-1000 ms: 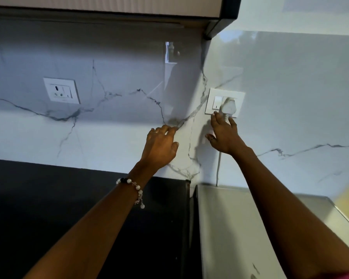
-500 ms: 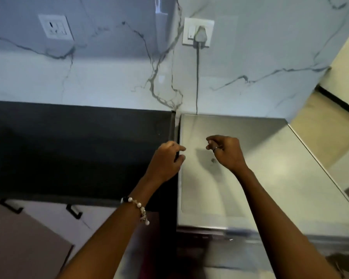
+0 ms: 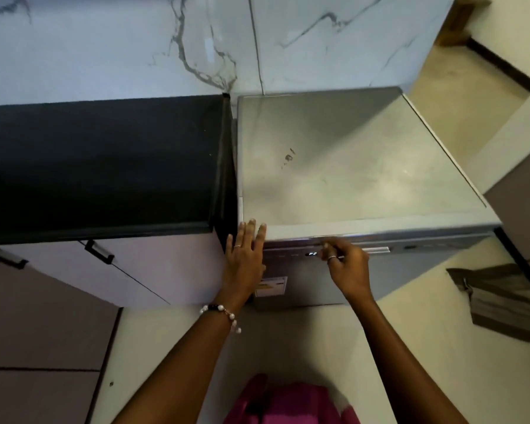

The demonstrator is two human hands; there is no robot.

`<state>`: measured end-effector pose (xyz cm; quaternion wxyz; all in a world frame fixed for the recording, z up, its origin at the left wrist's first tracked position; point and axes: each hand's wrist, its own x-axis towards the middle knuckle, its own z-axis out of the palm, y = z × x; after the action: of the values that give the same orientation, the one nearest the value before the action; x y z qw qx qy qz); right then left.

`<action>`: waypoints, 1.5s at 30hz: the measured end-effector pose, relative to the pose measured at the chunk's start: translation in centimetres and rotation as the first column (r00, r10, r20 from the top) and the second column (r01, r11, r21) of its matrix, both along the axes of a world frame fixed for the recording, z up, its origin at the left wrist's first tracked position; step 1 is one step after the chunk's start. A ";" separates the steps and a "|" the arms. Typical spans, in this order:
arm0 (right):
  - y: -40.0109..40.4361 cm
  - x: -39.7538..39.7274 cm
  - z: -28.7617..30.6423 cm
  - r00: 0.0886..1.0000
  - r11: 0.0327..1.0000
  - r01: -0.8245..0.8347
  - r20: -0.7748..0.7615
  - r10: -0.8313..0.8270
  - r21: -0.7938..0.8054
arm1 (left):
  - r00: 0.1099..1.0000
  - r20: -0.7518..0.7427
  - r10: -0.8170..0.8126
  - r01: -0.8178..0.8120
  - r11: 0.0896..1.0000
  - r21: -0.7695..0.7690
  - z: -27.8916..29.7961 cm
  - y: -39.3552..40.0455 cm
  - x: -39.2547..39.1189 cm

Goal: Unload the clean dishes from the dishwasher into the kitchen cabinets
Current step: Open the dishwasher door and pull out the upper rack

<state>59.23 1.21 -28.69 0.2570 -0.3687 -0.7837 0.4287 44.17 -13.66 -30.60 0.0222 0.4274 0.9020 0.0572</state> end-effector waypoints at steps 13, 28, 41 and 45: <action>-2.9 2.9 -8.0 0.963 0.872 0.268 0.087 -0.255 -0.409 | 0.873 -0.488 -0.006 0.064 0.993 0.103 -5.8 2.5 -2.9; 1.4 0.1 -4.3 0.676 0.265 0.061 -0.156 -0.720 -0.962 | 0.993 -0.104 -0.047 0.061 0.988 0.144 -2.0 2.0 -2.3; 2.5 -1.8 -3.4 0.631 0.214 0.022 -0.153 -0.761 -0.977 | 0.983 0.134 -0.126 0.122 0.992 0.036 -0.2 0.7 -2.9; 3.0 -1.5 -2.9 0.671 0.260 0.105 -0.125 -0.731 -0.960 | 0.974 0.212 -0.085 0.085 0.996 0.007 0.0 0.9 -2.7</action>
<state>57.73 4.18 -31.63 0.3404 -0.5079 -0.1690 0.7731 41.44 -12.78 -30.58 0.1212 0.4572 0.8753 0.1005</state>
